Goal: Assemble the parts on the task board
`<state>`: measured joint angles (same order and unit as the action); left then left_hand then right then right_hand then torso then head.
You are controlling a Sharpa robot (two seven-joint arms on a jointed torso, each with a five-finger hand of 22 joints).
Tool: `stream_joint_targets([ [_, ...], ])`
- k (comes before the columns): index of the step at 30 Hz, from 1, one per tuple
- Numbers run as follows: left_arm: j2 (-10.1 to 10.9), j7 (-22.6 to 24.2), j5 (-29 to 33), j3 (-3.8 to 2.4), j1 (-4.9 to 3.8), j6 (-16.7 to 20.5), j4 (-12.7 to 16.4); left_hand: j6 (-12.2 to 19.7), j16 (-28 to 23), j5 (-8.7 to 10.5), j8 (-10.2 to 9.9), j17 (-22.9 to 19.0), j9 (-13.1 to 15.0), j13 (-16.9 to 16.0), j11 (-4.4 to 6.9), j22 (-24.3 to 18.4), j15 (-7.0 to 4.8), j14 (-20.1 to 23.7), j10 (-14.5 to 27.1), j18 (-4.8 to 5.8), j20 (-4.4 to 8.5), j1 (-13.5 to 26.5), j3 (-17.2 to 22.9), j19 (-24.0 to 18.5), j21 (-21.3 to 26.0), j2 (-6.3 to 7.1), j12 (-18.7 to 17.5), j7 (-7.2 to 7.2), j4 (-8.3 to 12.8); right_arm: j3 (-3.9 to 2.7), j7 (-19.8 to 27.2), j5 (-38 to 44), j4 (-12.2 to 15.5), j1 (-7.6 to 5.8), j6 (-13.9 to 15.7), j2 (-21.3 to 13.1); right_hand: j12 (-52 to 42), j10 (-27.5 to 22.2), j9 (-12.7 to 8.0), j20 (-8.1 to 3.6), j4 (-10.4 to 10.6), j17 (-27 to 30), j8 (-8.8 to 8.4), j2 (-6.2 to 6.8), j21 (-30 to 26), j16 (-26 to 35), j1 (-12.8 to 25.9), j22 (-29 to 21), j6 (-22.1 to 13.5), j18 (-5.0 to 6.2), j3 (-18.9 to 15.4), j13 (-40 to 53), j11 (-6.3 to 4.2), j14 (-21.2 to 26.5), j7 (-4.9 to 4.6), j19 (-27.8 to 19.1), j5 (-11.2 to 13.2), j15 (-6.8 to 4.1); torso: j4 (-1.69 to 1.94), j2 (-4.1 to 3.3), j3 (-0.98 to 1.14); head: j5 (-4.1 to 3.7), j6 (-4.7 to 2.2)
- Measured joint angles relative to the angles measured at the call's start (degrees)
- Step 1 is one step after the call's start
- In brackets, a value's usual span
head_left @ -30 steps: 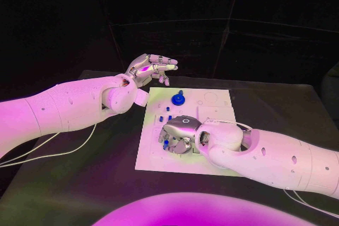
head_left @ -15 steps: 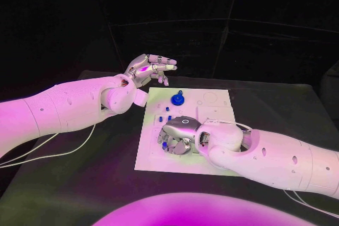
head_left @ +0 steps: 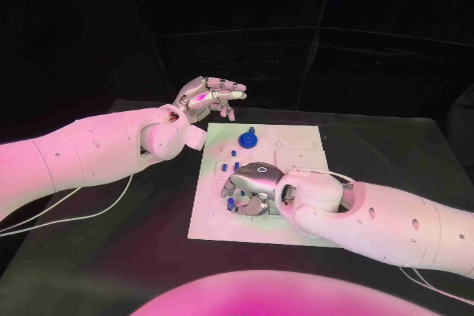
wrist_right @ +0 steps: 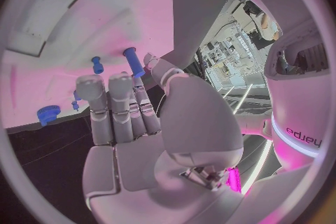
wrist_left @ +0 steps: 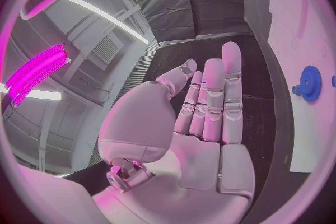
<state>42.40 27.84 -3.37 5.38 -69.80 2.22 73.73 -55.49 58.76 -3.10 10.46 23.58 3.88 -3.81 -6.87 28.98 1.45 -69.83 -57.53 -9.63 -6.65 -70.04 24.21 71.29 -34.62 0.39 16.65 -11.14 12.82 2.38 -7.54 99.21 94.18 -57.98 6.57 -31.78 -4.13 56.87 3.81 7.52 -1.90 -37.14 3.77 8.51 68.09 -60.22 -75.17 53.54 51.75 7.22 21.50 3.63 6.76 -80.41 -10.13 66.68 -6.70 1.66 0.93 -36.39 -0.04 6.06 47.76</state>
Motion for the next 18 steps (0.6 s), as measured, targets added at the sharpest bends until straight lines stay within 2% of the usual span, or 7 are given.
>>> stream_joint_targets([
  [1, 0.0, -0.01, 0.0, 0.0, 0.0, 0.0, 0.0, 0.0, 0.0, 0.0, 0.0, 0.0, 0.0, 0.0, 0.0, 0.0, 0.0, 0.0, 0.0, 0.0, 0.0, 0.0, 0.0, 0.0, 0.0, 0.0, 0.0, 0.0, 0.0, 0.0, -0.02, 0.01, 0.03, 0.0, 0.45, -0.16, 0.0, -0.88, 0.0, 0.05, 0.13, 0.91, 0.0, 0.01, -0.58, 0.58, -0.01, -0.78, -0.63, 0.39, -0.7, 0.02, 0.11, 0.22, 0.01, -0.47, -0.13, 0.16, 0.0, 0.0, 0.0, -0.07, -0.06],
  [4, 0.0, -0.03, 0.0, 0.0, 0.0, -0.02, -0.03, 0.0, 0.0, 0.0, 0.0, 0.0, 0.0, 0.0, 0.0, 0.0, 0.0, 0.0, 0.0, 0.0, 0.0, 0.0, 0.0, 0.0, 0.0, 0.0, 0.0, 0.0, 0.0, 0.0, -0.07, 0.05, 0.21, 0.01, 2.1, -0.73, -0.76, -2.66, 0.0, 0.34, 0.6, 2.96, 0.0, -0.03, -1.99, 1.9, -0.8, -2.52, -1.79, 0.38, -2.9, 0.13, 0.32, 0.69, 0.04, -1.16, -0.66, 0.09, -0.01, 0.0, 0.01, -0.19, -0.18],
  [10, 0.02, -0.07, 0.0, 0.0, 0.0, -0.06, -0.07, 0.0, 0.0, 0.0, 0.0, 0.0, 0.0, 0.0, 0.0, 0.01, 0.0, 0.0, 0.0, 0.0, 0.0, 0.0, 0.0, 0.0, 0.0, 0.0, 0.0, 0.0, 0.0, -0.04, 0.0, 0.1, 1.66, 0.01, 5.41, -2.79, -2.09, -2.94, 0.05, 0.35, 1.26, 4.41, 0.0, -0.54, -2.63, 2.75, -1.31, -3.4, -2.03, 0.38, -4.49, 0.25, 0.4, 1.01, -0.12, -1.4, -1.05, 0.16, -0.03, 0.0, 0.02, -0.49, -0.65],
  [11, 0.06, -0.08, 0.0, 0.0, 0.0, -0.07, -0.07, 0.0, 0.0, 0.0, 0.0, 0.0, 0.0, 0.0, 0.0, -0.01, 0.0, 0.0, 0.0, 0.0, 0.0, 0.0, 0.0, 0.0, 0.0, 0.0, 0.0, 0.0, 0.0, -0.06, 0.07, 0.1, 2.35, 0.01, 6.16, -3.7, -2.8, -2.7, 0.13, 0.25, 1.42, 5.83, 0.0, -0.85, -3.4, 3.8, -1.61, -4.38, -2.03, 0.38, -4.98, 0.3, 0.16, 1.51, -0.12, -2.12, -1.5, 0.05, -0.03, 0.01, 0.01, -0.52, -0.8],
  [14, 0.2, -0.12, 0.0, 0.01, 0.0, -0.08, -0.07, 0.0, 0.0, 0.0, 0.0, 0.01, 0.0, 0.0, 0.0, -0.04, 0.0, 0.0, 0.0, 0.0, 0.0, 0.0, 0.0, 0.0, 0.0, 0.0, 0.0, 0.0, 0.0, -0.06, 0.3, -0.08, 4.26, -0.25, 7.97, -6.56, -4.59, -0.6, 0.2, 0.16, 1.7, 6.72, 0.21, -0.99, -3.99, 4.51, -1.76, -4.99, -2.0, 0.38, -5.4, 0.5, -0.1, 1.61, -0.15, -2.38, -2.1, -0.03, -0.07, 0.06, -0.01, -0.7, -1.03],
  [18, 0.4, -0.17, 0.0, 0.01, 0.0, -0.09, -0.02, 0.0, 0.0, 0.0, 0.0, 0.01, 0.0, 0.0, 0.0, -0.04, 0.0, 0.0, 0.0, 0.0, 0.0, 0.0, 0.0, 0.0, 0.0, 0.0, 0.0, 0.0, 0.0, -0.09, 0.47, -3.18, 7.21, -1.88, 10.26, -11.55, -7.83, 4.57, 0.76, -0.09, 3.14, 3.1, 1.77, -1.46, -2.3, 2.24, -1.29, -2.32, 1.02, 0.38, -6.13, 1.06, -0.35, 0.06, -0.52, -0.22, -2.32, -0.42, -0.19, 0.17, -0.07, -1.21, -1.29],
])
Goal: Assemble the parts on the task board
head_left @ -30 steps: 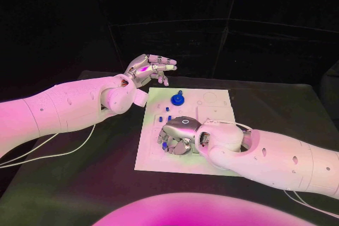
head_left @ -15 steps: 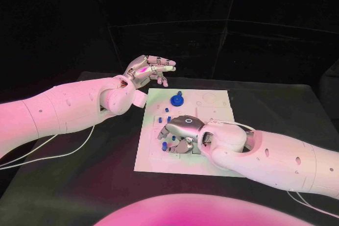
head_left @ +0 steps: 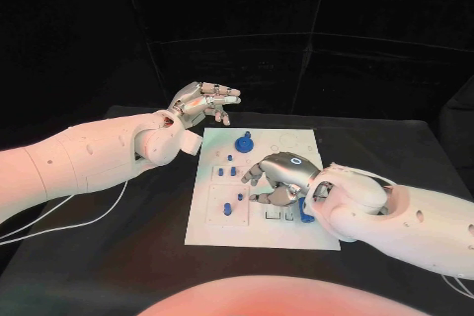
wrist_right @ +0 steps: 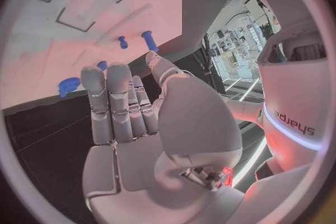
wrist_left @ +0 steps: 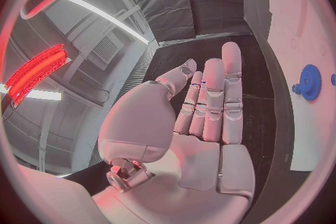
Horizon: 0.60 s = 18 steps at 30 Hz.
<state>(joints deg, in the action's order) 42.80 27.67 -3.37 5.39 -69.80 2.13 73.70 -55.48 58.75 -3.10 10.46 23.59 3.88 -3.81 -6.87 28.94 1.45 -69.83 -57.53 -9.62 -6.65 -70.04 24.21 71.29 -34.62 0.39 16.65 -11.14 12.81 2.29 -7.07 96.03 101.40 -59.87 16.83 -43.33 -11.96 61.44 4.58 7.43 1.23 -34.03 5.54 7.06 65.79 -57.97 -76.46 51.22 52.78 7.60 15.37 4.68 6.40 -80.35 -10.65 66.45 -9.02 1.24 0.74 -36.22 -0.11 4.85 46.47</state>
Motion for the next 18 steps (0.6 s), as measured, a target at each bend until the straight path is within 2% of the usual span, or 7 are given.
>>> stream_joint_targets([
  [2, 0.1, -0.03, 0.0, 0.0, 0.0, 0.0, 0.01, 0.0, 0.0, 0.0, 0.0, 0.0, 0.0, 0.0, 0.0, 0.0, 0.0, 0.0, 0.0, 0.0, 0.0, 0.0, 0.0, 0.0, 0.0, 0.0, 0.0, 0.0, 0.0, -0.13, -0.16, -3.38, 1.37, -0.83, 0.95, -3.07, -2.65, 4.49, 0.25, -0.27, 1.24, -3.55, 0.87, -0.27, 2.28, -2.44, 1.26, 3.28, 1.57, -0.01, -0.63, 1.01, -0.86, -1.42, 0.49, 2.36, -0.79, -0.47, -0.04, 0.05, -0.01, -0.44, -0.17],
  [4, 0.19, -0.05, 0.0, 0.0, 0.0, 0.0, 0.02, 0.0, 0.0, 0.0, 0.0, 0.0, 0.0, 0.0, 0.0, 0.0, 0.0, 0.0, 0.0, 0.01, 0.0, 0.0, 0.0, 0.0, 0.0, 0.0, 0.0, 0.0, 0.0, -0.14, -0.62, -6.71, 2.64, -1.33, 1.42, -6.01, -7.82, 11.02, 0.85, -1.56, 3.11, -8.6, 2.73, 0.6, 5.79, -5.98, 3.67, 8.28, 4.04, -0.12, -2.5, 3.79, -2.81, -3.03, 2.33, 5.86, -2.25, -2.1, -0.14, 0.12, -0.05, -0.96, -0.32],
  [5, 0.27, -0.06, 0.0, 0.0, 0.0, 0.0, 0.02, 0.0, 0.0, 0.0, 0.0, 0.0, 0.0, 0.0, 0.0, 0.0, 0.0, 0.0, 0.0, 0.01, 0.0, 0.0, 0.0, 0.0, 0.0, 0.0, 0.0, 0.0, 0.0, -0.14, -1.06, -8.91, 3.19, -1.54, 1.59, -7.83, -9.8, 12.47, 0.98, -2.15, 3.82, -10.42, 3.3, 0.84, 7.05, -7.26, 4.51, 10.05, 4.59, -1.03, -3.45, 5.12, -3.49, -3.43, 2.88, 7.06, -3.28, -2.5, -0.19, 0.15, -0.08, -1.15, -0.4],
  [6, 0.29, -0.07, 0.0, 0.01, 0.0, 0.0, 0.03, 0.0, 0.0, 0.0, 0.0, 0.0, 0.0, 0.0, 0.0, 0.0, 0.0, 0.0, 0.0, 0.01, 0.0, 0.0, 0.0, 0.0, 0.0, 0.0, 0.0, 0.0, 0.0, -0.13, -1.51, -10.48, 3.43, -1.65, 1.69, -9.03, -12.01, 13.46, 1.13, -2.65, 4.54, -12.69, 3.88, 0.98, 8.43, -8.81, 5.28, 12.07, 4.99, -1.42, -4.65, 6.82, -3.96, -3.64, 3.28, 8.34, -4.71, -2.9, -0.26, 0.2, -0.08, -1.36, -0.45],
  [8, 0.34, -0.08, 0.0, 0.02, 0.0, 0.0, 0.04, 0.0, 0.0, 0.0, 0.0, 0.0, 0.0, 0.0, 0.0, 0.0, 0.0, 0.0, 0.0, 0.02, 0.0, 0.0, 0.0, 0.0, 0.0, 0.0, 0.0, 0.0, 0.0, -0.09, -2.74, -13.71, 3.98, -1.83, 1.71, -11.5, -20.96, 10.54, 1.38, -4.02, 6.8, -17.96, 5.81, 0.85, 11.44, -12.68, 5.59, 16.34, 4.53, -2.34, -9.2, 15.67, -4.47, -3.7, 4.07, 10.57, -6.33, -3.43, -0.43, 0.29, -0.15, -1.79, -0.57],
  [13, 0.35, -0.11, 0.0, 0.03, 0.01, 0.0, 0.18, 0.02, 0.0, 0.0, 0.0, 0.0, 0.0, 0.0, -0.12, 0.0, 0.0, 0.0, 0.12, 0.02, 0.0, 0.0, -0.03, 0.0, 0.0, 0.0, 0.0, -0.02, -0.01, -0.05, -6.18, -18.31, 4.49, -1.99, 1.37, -15.7, -35.49, 10.33, 1.59, -3.76, 9.19, -23.92, 8.46, -0.94, 14.08, -16.6, 3.8, 20.46, 3.7, -2.76, -13.9, 32.08, -4.6, -3.5, 4.27, 12.32, -6.19, -3.62, -0.9, 0.44, -0.24, -2.86, -0.79],
  [18, 0.33, -0.12, 0.0, 0.06, 0.12, -0.05, 0.34, 0.21, 0.0, 0.0, 0.0, -0.07, 0.0, 0.0, -0.21, -0.04, 0.0, 0.0, 0.2, 0.03, 0.0, 0.0, -0.32, 0.0, 0.0, 0.0, 0.0, -0.2, 0.0, -0.01, -10.2, -19.41, 4.48, -1.86, 0.07, -17.82, -42.54, 11.78, 1.81, -3.65, 13.13, -26.17, 10.37, -2.53, 14.75, -17.76, 5.85, 21.77, 3.3, -2.76, -17.95, 41.28, -4.98, -3.6, 4.27, 12.61, -5.43, -3.73, -1.13, 0.52, -0.23, -3.72, -0.97],
])
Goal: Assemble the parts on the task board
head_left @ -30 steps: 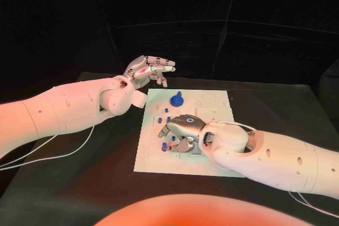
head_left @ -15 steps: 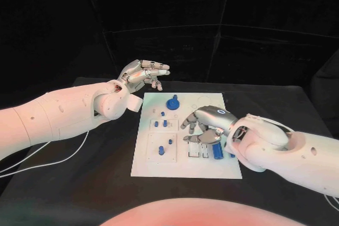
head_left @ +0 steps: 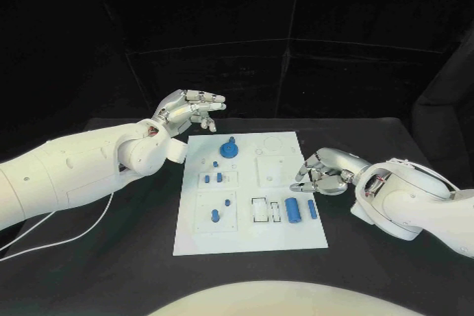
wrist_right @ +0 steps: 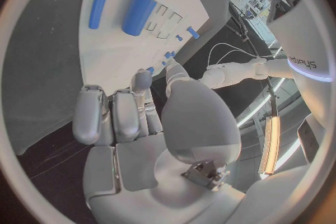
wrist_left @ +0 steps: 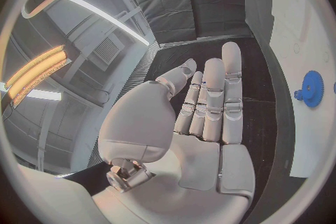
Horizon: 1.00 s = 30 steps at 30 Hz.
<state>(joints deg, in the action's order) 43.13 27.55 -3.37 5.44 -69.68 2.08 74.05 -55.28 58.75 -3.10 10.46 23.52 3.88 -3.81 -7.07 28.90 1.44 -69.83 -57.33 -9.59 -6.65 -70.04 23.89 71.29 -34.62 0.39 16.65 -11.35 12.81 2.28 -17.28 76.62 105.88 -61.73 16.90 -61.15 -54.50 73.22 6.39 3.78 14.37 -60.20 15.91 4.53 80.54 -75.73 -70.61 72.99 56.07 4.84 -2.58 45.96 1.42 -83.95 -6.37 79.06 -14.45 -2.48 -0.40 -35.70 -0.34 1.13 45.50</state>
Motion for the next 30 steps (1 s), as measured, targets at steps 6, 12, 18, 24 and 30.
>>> stream_joint_targets([
  [6, 0.16, -0.01, 0.0, 0.02, 0.08, -0.08, 0.06, 0.0, 0.0, 0.0, 0.0, 0.0, 0.0, 0.0, 0.0, 0.0, 0.0, 0.0, 0.0, 0.0, 0.0, 0.0, 0.0, 0.0, 0.0, 0.0, 0.0, 0.0, 0.0, 0.02, -4.82, 1.15, -0.24, 1.36, -2.56, -0.36, -3.81, 1.32, 0.34, -0.21, 2.28, -2.28, 1.43, -0.4, 0.66, -1.3, 1.49, 1.2, 0.0, -0.29, -2.99, 5.48, -0.08, 0.0, 0.0, 0.62, 0.78, 0.0, 0.0, 0.03, -0.04, -0.62, -0.02],
  [12, 0.22, -0.01, 0.0, 0.05, 0.2, -0.21, 0.1, 0.0, 0.0, 0.0, 0.0, 0.01, 0.0, 0.0, 0.0, 0.0, 0.0, 0.0, 0.0, 0.01, 0.0, 0.0, 0.0, 0.0, 0.0, 0.0, 0.0, 0.0, 0.0, 0.08, -8.14, 3.56, -0.79, 2.52, -4.32, 0.65, -5.57, 2.13, 0.57, -0.2, 2.33, -3.37, 2.22, -0.48, 1.06, -1.6, 2.01, 1.83, 0.21, -0.89, -4.39, 8.2, -0.29, 0.0, 0.22, 1.03, 1.6, 0.0, 0.03, 0.03, -0.04, -0.75, -0.02],
  [18, 0.25, -0.01, 0.0, 0.05, 0.23, -0.3, 0.1, 0.0, 0.0, 0.0, 0.0, 0.01, 0.0, 0.0, 0.0, 0.01, 0.0, 0.0, 0.0, 0.02, 0.0, 0.0, 0.0, 0.0, 0.0, 0.0, 0.0, 0.0, 0.0, 0.07, -10.1, 5.59, -1.09, 3.45, -5.84, 1.87, -5.9, 2.13, 0.64, -0.2, 2.35, -3.62, 2.51, -0.79, 1.06, -1.81, 2.32, 1.93, 0.21, -0.88, -4.9, 8.94, -0.3, 0.0, 0.22, 1.03, 1.93, 0.01, 0.03, -0.04, -0.08, -0.75, 0.04],
  [24, 0.29, -0.03, 0.0, 0.06, 0.26, -0.43, 0.1, 0.0, 0.0, 0.0, 0.0, -0.01, 0.0, 0.0, 0.0, 0.01, 0.0, 0.0, 0.0, 0.07, 0.0, 0.0, 0.0, 0.0, 0.0, 0.0, 0.0, 0.0, 0.0, 0.07, -10.87, 6.12, -1.41, 3.78, -6.95, 2.82, -6.07, 2.13, 0.64, -0.2, 2.28, -3.76, 2.71, -0.79, 1.06, -1.81, 2.32, 1.93, 0.21, -0.88, -4.97, 9.28, -0.3, 0.0, 0.22, 1.03, 1.93, 0.01, 0.03, -0.06, -0.09, -0.59, 0.28],
  [30, 0.33, -0.09, 0.0, 0.06, 0.27, -0.66, 0.08, 0.0, 0.0, 0.0, 0.0, -0.04, 0.0, 0.0, 0.0, 0.01, 0.0, 0.0, 0.0, 0.28, 0.0, 0.0, 0.01, 0.0, 0.0, 0.0, 0.0, 0.0, 0.0, 0.05, -11.16, 6.41, -1.87, 4.19, -7.71, 3.94, -6.3, 2.33, 0.7, -0.2, 2.12, -4.0, 3.04, -0.79, 1.06, -2.03, 2.32, 1.92, 0.21, -0.87, -5.13, 9.75, -0.5, 0.0, 0.21, 1.03, 1.92, 0.01, 0.03, -0.04, -0.13, -0.37, 0.46],
])
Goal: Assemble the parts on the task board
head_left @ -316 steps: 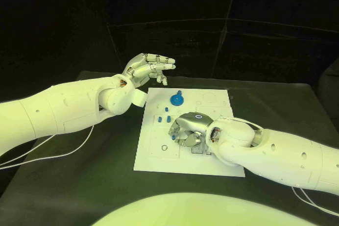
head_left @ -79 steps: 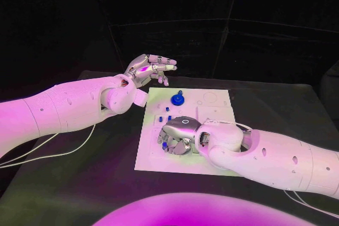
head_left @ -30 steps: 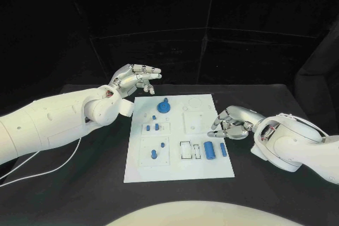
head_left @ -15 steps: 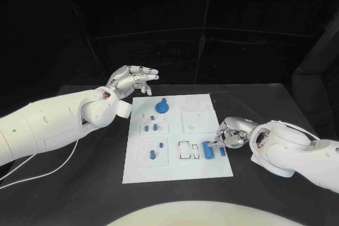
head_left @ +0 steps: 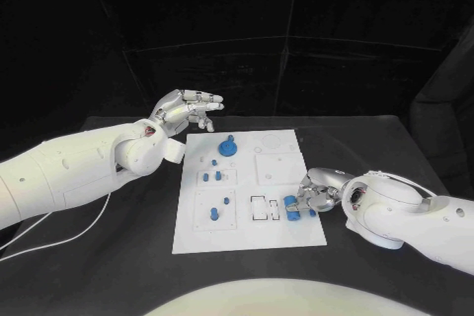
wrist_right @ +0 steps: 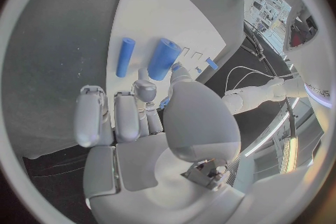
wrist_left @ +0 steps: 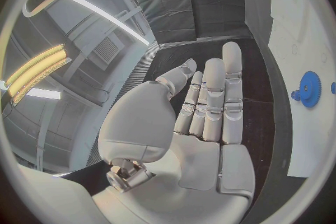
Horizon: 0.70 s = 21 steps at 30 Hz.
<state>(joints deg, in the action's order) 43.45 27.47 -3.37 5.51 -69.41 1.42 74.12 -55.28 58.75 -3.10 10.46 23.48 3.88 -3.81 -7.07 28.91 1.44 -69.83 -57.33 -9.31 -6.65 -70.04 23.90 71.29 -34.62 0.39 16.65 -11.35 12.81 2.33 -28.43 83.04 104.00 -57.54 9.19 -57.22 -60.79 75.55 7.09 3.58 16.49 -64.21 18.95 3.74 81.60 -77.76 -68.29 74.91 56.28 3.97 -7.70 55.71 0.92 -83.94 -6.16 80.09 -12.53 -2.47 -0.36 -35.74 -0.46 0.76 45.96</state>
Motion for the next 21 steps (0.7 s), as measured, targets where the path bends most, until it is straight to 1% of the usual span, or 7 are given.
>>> stream_joint_targets([
  [2, 0.0, -0.02, 0.0, 0.0, 0.01, -0.07, 0.0, 0.0, 0.0, 0.0, 0.0, 0.0, 0.0, 0.0, 0.0, -0.01, 0.0, 0.0, 0.0, 0.0, 0.0, 0.0, 0.0, 0.0, 0.0, 0.0, 0.0, 0.0, 0.0, -0.02, -0.11, 0.15, -0.13, 0.4, -0.36, 0.36, 0.0, 0.0, 0.05, 0.0, -0.01, -0.06, 0.0, -0.08, 0.0, 0.0, -0.08, 0.0, 0.0, 0.0, -0.31, 0.2, 0.0, 0.0, 0.0, 0.0, -0.55, 0.0, 0.03, 0.0, -0.02, 0.01, 0.01],
  [5, 0.05, -0.08, 0.0, 0.0, 0.01, -0.17, 0.03, 0.0, 0.0, 0.0, 0.0, 0.0, 0.0, 0.0, 0.0, -0.06, 0.0, 0.0, 0.0, 0.01, 0.0, 0.0, 0.0, 0.0, 0.0, 0.0, 0.0, 0.0, 0.0, -0.04, -0.23, 0.48, -0.24, 0.84, -0.74, 0.75, 0.0, 0.0, 0.24, 0.0, -0.01, -0.1, 0.14, -0.38, 0.0, 0.0, -0.38, 0.0, -0.04, 0.0, -0.32, 0.3, 0.0, 0.0, 0.04, 0.0, -0.66, 0.0, 0.06, 0.0, -0.02, 0.01, -0.02],
  [9, 0.12, -0.19, 0.0, 0.0, 0.01, -0.3, 0.06, 0.0, 0.0, 0.0, 0.0, -0.06, 0.0, 0.0, 0.21, -0.06, 0.0, 0.0, 0.21, 0.01, 0.0, 0.0, 0.0, 0.0, 0.0, 0.0, 0.21, 0.0, 0.0, -0.2, -0.44, 1.03, -0.49, 1.01, -0.89, 1.3, 0.0, 0.0, 0.3, 0.0, -0.01, -0.22, 0.36, -0.38, 0.0, 0.0, -0.38, 0.0, -0.08, 0.0, -0.31, 0.5, 0.0, 0.0, 0.21, 0.0, -0.99, 0.0, 0.05, 0.02, -0.02, 0.19, 0.02],
  [14, 0.12, -0.34, 0.0, 0.0, 0.01, -0.52, 0.11, 0.0, 0.0, 0.0, 0.0, -0.06, 0.0, 0.0, 0.21, -0.06, 0.0, 0.0, 0.21, 0.02, 0.0, 0.0, 0.0, 0.0, 0.0, 0.0, 0.21, 0.0, 0.0, -0.33, -0.86, 2.04, -0.89, 1.2, -0.96, 2.08, 0.0, 0.0, 0.41, 0.0, -0.17, -0.48, 1.02, -0.83, 0.0, -0.22, -0.84, -0.01, 0.15, 0.01, -0.47, 0.86, 0.0, 0.0, 0.27, 0.0, -1.58, 0.0, 0.05, 0.04, -0.02, 0.21, -0.01],
  [17, 0.13, -0.4, 0.0, 0.0, 0.01, -0.59, 0.13, 0.0, 0.0, 0.0, 0.0, -0.06, 0.0, 0.0, 0.21, -0.06, 0.0, 0.0, 0.21, 0.02, 0.0, 0.0, 0.0, 0.0, 0.0, 0.0, 0.21, 0.0, 0.0, -0.38, -1.13, 2.71, -1.01, 1.29, -0.98, 2.47, 0.0, 0.0, 0.4, -0.2, -0.13, -0.72, 1.31, -1.46, 0.01, -0.23, -1.47, -0.01, 0.2, 0.01, -0.83, 1.34, 0.0, 0.0, 0.4, 0.2, -3.17, 0.0, 0.05, 0.04, -0.02, 0.19, -0.02],
  [20, 0.17, -0.45, 0.0, 0.0, 0.02, -0.64, 0.15, 0.0, 0.0, 0.0, 0.0, -0.05, 0.0, 0.0, 0.21, -0.05, 0.0, 0.0, 0.21, 0.03, 0.0, 0.0, 0.0, 0.0, 0.0, 0.0, 0.21, 0.0, 0.0, -0.42, -1.34, 3.21, -1.04, 1.34, -0.95, 2.73, -0.22, 0.01, 0.4, -0.2, -0.21, -0.93, 1.32, -1.9, 0.26, -0.23, -2.78, -0.01, 0.06, 0.01, -1.06, 1.95, -0.01, -0.21, 0.55, 0.2, -6.07, -0.21, 0.05, 0.05, -0.02, 0.16, -0.02],
  [21, 0.19, -0.46, 0.0, 0.0, 0.02, -0.65, 0.16, 0.0, 0.0, 0.0, 0.0, -0.05, 0.0, 0.0, 0.21, -0.05, 0.0, 0.0, 0.21, 0.03, 0.0, 0.0, 0.0, 0.0, 0.0, 0.0, 0.21, 0.0, 0.0, -0.42, -1.41, 3.38, -0.99, 1.37, -0.85, 2.75, -0.22, 0.21, 0.41, -0.2, -0.2, -1.04, 1.44, -1.98, 0.26, -0.29, -3.41, -0.01, 0.06, 0.01, -1.07, 2.23, -0.22, -0.18, 0.55, 0.2, -7.3, -0.24, 0.05, 0.05, -0.02, 0.16, -0.04],
])
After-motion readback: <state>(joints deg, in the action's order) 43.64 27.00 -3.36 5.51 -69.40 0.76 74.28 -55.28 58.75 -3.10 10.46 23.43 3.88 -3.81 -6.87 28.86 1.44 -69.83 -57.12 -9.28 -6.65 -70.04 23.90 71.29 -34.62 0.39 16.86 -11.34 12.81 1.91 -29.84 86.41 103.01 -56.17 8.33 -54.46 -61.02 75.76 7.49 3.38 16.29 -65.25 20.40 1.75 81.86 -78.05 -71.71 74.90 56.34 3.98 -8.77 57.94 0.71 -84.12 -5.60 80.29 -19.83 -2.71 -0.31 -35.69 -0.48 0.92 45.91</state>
